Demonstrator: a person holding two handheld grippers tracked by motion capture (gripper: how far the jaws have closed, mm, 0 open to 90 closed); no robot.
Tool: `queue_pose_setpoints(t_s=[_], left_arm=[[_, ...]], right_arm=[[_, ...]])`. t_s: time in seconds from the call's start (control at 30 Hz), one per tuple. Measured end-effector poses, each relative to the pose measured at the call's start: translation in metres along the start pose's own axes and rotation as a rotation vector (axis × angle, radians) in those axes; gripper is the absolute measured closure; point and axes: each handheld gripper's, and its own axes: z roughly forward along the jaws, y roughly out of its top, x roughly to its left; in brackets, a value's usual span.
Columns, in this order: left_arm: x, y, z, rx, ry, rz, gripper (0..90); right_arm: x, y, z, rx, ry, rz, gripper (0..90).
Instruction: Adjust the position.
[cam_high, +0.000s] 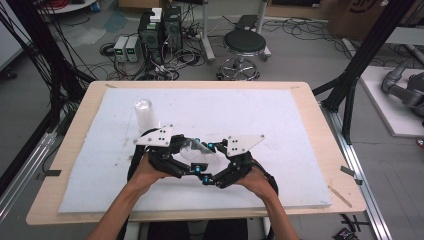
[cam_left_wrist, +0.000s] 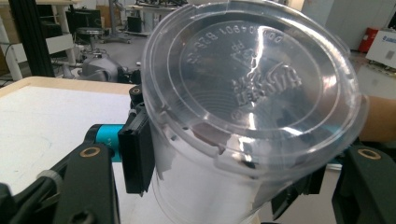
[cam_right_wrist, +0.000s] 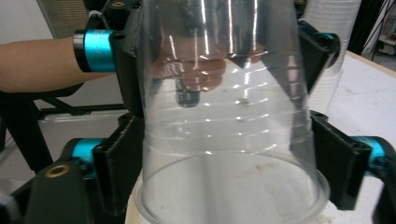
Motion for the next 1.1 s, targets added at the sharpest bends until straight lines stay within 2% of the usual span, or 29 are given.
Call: queue_pose_setpoints(t_s=[0.8,0.97,1.1], left_arm=[[0.0006,-0.0007,-0.0002,0.01,0.0,-0.002,34.3],[0.0004,-0.0008,0.0004,0.014,-0.005,0.0,31.0],[0.0,-0.0011,0.0015,0.021,0.004,-0.015,17.7]], right_arm=[[-0.0016,-0.0019,-0.0019,-0.019,-0.001,0.016,24.8],[-0.002,-0.0026,-0.0024,-0.021,-0.003,0.02,25.2],[-0.0029,-0.0034,-0.0026,-0.023,-0.004,0.024,25.2]])
